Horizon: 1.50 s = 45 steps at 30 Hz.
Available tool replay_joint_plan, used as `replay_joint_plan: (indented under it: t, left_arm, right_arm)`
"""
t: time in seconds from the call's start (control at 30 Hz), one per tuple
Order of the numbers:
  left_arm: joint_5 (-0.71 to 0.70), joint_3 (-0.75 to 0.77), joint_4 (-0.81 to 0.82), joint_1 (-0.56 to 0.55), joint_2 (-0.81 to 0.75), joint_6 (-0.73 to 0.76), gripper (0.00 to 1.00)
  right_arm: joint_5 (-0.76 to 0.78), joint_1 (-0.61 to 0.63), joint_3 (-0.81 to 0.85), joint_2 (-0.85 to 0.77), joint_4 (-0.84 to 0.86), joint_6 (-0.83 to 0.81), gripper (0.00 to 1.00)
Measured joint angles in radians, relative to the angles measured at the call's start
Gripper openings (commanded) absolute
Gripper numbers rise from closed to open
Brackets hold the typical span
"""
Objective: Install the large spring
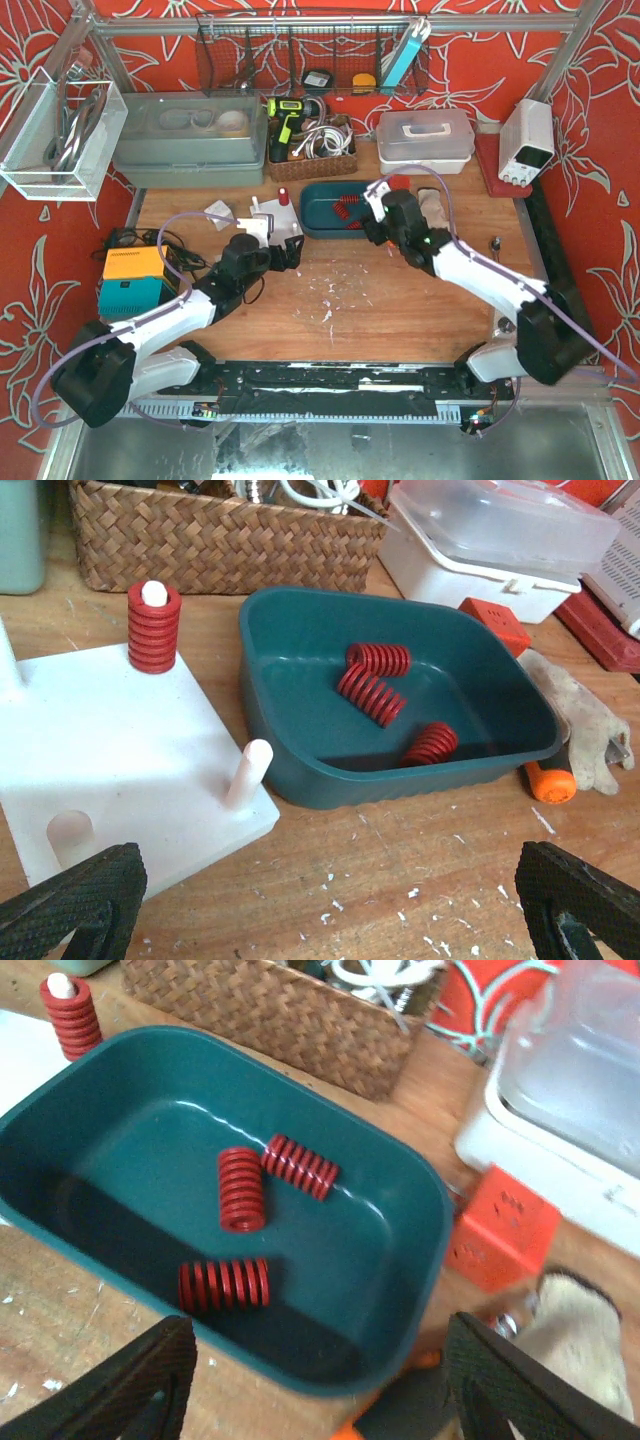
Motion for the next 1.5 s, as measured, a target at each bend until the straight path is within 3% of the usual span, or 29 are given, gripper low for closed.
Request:
replay_joint_plan:
  t: [0.3, 0.57, 1.07, 1.5]
  left_arm:
    - [-0.008, -0.021, 0.040, -0.008, -0.044, 0.009, 1.00]
    - [-0.024, -0.039, 0.053, -0.017, -0.083, 0.009, 1.00]
    - [-0.045, -0.042, 0.054, -0.027, -0.137, 0.009, 1.00]
    - [-0.068, -0.059, 0.066, -0.033, -0.164, 0.012, 1.00]
  right_arm:
    - [-0.201, -0.085, 0.365, 0.359, -0.184, -0.178, 0.46]
    - [-0.296, -0.117, 0.583, 0.569, -0.311, -0.323, 0.41]
    - [-0.335, -0.134, 0.910, 0.838, -0.518, -0.583, 0.34]
    - [-0.328, -0.140, 1.014, 0.943, -0.587, -0.663, 0.37]
